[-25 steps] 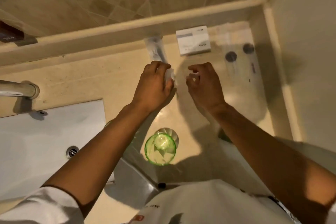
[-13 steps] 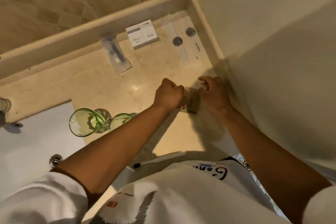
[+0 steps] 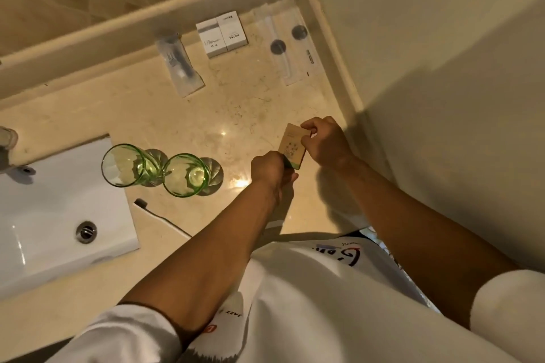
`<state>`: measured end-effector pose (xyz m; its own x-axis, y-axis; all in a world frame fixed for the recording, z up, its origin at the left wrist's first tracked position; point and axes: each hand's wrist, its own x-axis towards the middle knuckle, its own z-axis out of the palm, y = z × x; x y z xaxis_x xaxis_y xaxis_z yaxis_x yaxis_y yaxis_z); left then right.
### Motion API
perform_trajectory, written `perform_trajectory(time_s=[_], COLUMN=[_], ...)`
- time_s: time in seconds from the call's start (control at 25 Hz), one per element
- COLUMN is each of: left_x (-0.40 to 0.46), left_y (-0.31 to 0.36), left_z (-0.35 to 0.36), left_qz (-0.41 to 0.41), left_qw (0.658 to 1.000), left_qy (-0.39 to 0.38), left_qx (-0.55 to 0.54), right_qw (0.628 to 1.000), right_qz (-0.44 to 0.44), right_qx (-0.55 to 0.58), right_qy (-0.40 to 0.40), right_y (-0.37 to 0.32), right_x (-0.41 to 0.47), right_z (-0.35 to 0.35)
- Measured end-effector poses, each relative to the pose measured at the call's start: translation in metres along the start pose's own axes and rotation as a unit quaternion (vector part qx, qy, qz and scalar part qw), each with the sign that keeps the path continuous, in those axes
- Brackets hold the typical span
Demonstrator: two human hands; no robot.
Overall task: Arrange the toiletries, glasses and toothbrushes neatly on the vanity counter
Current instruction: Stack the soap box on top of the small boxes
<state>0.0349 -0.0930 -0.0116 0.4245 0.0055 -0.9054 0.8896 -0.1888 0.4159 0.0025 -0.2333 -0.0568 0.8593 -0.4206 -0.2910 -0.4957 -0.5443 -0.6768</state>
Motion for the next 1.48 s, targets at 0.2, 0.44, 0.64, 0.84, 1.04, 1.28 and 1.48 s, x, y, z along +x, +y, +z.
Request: perform_trajectory(time_s=[0.2,0.44,0.64,0.84,1.04,1.28,1.48], left_x=[0.008,0.029,0.062,0.098,0.129,0.144,0.149], left_y=[0.029,0.109,0.172,0.218,0.24,0.245,0.249], left_z=[-0.012,-0.035,-0.051,-0.055,-0.058,-0.059,-0.058], left_qz=[0.08,0.203,0.279,0.336,0.373,0.397,0.397], left_qw=[0.995,0.968,0.933,0.909,0.886,0.877,0.874], left_qy=[0.035,0.121,0.167,0.168,0.171,0.168,0.17], left_qx=[0.037,0.089,0.151,0.182,0.215,0.213,0.224], right_qw=[0.996,0.995,0.994,0.994,0.998,0.999,0.998], right_qz=[0.02,0.038,0.0,-0.041,-0.027,-0.022,-0.024], right_qx=[0.063,0.073,0.095,0.061,0.001,-0.004,-0.001], right_qy=[0.052,0.055,0.062,0.076,0.055,0.048,0.062], right_y=[-0.02,-0.087,-0.128,-0.14,-0.142,-0.139,-0.142], right_x=[0.012,0.072,0.132,0.191,0.233,0.245,0.249], right_z=[0.001,-0.001,0.013,0.029,0.042,0.048,0.05])
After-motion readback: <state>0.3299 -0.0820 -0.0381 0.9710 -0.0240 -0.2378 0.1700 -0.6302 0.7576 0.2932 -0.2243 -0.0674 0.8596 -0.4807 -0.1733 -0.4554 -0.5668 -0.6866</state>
